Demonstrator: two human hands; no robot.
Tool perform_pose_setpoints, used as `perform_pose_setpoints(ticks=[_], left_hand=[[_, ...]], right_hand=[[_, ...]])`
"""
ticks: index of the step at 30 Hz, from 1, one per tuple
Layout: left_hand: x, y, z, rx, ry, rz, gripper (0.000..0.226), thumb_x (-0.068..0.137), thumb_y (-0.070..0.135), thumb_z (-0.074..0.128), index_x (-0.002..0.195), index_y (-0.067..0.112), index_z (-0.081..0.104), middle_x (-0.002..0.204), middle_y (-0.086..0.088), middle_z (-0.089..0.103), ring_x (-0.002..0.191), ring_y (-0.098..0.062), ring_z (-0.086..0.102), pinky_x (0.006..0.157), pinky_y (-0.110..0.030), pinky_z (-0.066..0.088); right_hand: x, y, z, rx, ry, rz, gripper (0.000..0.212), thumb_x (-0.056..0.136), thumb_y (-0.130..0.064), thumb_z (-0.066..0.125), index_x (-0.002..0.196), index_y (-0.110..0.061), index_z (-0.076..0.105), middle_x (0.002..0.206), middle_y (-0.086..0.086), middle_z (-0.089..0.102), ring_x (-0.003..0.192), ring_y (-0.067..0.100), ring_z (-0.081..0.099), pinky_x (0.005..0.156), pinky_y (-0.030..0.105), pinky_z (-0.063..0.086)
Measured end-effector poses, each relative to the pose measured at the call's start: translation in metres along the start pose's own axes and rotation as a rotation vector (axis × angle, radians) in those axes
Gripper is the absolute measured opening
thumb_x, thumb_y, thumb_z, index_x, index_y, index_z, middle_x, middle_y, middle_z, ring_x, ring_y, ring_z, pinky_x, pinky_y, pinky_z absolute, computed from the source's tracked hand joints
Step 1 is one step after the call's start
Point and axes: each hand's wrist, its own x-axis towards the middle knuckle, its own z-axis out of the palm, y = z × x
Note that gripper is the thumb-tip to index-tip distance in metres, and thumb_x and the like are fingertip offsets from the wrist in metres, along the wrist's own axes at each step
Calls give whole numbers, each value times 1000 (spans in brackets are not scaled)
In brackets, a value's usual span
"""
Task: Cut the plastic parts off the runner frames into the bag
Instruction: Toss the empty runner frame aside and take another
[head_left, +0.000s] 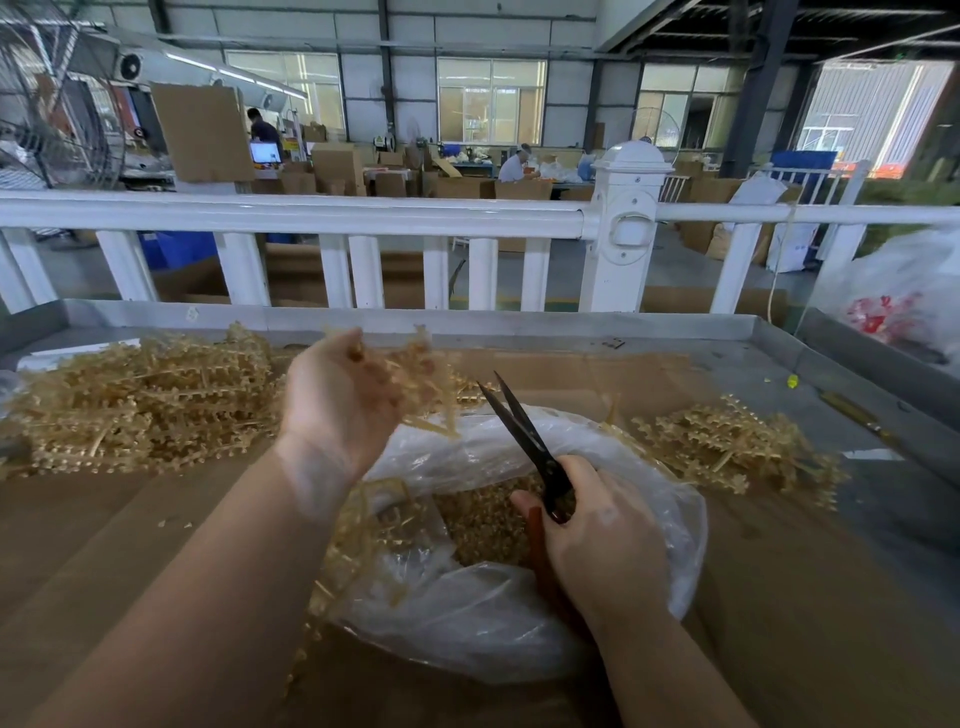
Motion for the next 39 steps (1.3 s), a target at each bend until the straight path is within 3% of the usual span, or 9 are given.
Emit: perform_pose_setpoints(ticks=[4, 7, 11, 15, 21, 27, 31, 36, 39], left_hand=[[-19, -28, 8, 59, -28, -152, 37, 63, -8, 57, 101, -13, 58, 90, -23, 70, 73, -26, 71, 68, -33, 60], [-21, -52, 6, -4, 47, -198, 66, 62, -18, 57, 126, -13, 40, 80, -24, 71, 65, -24, 72, 53, -26, 58], [-16, -67, 0, -54, 112, -143, 40, 84, -19, 49, 109, 9, 36, 81, -18, 73, 70, -23, 73, 69, -37, 59], [-14, -74, -5, -110, 115, -85, 31, 88, -13, 49, 96, 15, 36, 84, -17, 74, 69, -22, 73, 73, -42, 57], [-16, -82, -18, -101, 94, -60, 65, 57, -13, 63, 118, 7, 50, 93, -16, 74, 84, -23, 73, 70, -30, 60], [-18, -92, -19, 89, 8, -34, 13, 91, -1, 53, 89, 8, 61, 88, -13, 73, 76, -20, 72, 61, -27, 58], [-19, -93, -21, 155, -61, -50, 11, 95, 5, 52, 92, 15, 53, 96, -14, 73, 79, -25, 72, 61, -28, 57], [-20, -93, -23, 142, -43, -46, 57, 60, -8, 70, 109, 15, 52, 94, -17, 73, 81, -26, 71, 71, -32, 57], [-21, -91, -18, 146, -18, -45, 34, 72, -9, 66, 103, 4, 62, 89, -14, 73, 78, -20, 71, 73, -28, 57]], right_hand=[[-1, -1, -2, 38, 40, 15, 31, 83, -49, 63, 99, -23, 62, 84, -5, 62, 83, 19, 57, 71, 35, 48], [-1, -1, -3, 42, 61, 21, 25, 83, -40, 62, 101, -22, 64, 85, -4, 65, 85, 19, 59, 73, 34, 49], [-1, 0, -2, 36, 62, 31, 26, 82, -34, 65, 106, -23, 64, 89, -5, 66, 89, 18, 60, 75, 30, 46], [-1, -2, -2, 61, 82, 29, 27, 82, -35, 69, 105, -21, 66, 86, -5, 66, 87, 19, 61, 75, 34, 51], [-1, -3, -3, 73, 111, 31, 28, 80, -35, 71, 103, -19, 67, 85, -4, 67, 86, 19, 62, 73, 33, 51], [-1, -2, -3, 67, 131, 23, 26, 76, -19, 74, 102, -15, 68, 84, 0, 69, 86, 25, 64, 73, 38, 52], [-1, -1, -2, 76, 136, 13, 25, 79, -24, 71, 102, -16, 68, 84, -2, 68, 87, 24, 64, 74, 39, 53], [0, 0, -1, 80, 109, -2, 28, 83, -41, 70, 102, -22, 66, 86, -6, 67, 89, 19, 62, 74, 38, 51], [0, 1, -1, 83, 115, -3, 26, 83, -40, 71, 100, -21, 66, 84, -6, 66, 88, 20, 62, 74, 39, 51]])
